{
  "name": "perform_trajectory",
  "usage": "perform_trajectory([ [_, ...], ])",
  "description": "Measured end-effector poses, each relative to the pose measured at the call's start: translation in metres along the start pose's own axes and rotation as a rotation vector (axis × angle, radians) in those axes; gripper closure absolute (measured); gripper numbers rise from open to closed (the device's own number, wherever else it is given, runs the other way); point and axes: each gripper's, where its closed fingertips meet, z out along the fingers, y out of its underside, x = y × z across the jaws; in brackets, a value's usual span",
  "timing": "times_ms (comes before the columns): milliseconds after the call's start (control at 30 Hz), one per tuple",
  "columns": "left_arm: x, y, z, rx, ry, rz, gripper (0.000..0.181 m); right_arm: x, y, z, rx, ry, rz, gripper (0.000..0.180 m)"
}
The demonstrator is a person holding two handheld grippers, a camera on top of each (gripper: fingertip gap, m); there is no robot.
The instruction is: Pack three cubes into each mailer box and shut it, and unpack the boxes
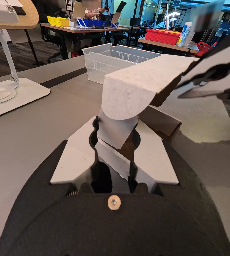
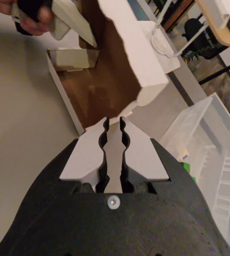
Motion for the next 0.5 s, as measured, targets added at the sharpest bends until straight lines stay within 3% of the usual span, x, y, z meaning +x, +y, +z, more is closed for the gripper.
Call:
perform_trajectory([
  [133,0.001,0.001,0.0,-0.011,0.005,0.028,0.135,0.046,0.016,0.0,-0.129,0.077,-0.049,0.15],
  [233,0.003,0.001,0.001,-0.019,0.028,0.038,0.135,0.05,0.021,0.023,-0.201,-0.006,-0.166,0.127],
  [367,0.003,0.001,0.002,-0.036,0.006,0.057,0.133,0.029,0.003,0.045,-0.111,-0.195,-0.216,0.133],
  [433,0.001,0.002,0.002,-0.052,-0.028,0.058,0.13,0.027,0.001,0.051,-0.119,-0.209,-0.224,0.146],
  [500,-0.001,0.002,0.003,-0.066,-0.065,0.062,0.13,0.026,0.0,0.052,-0.128,-0.197,-0.256,0.148],
])
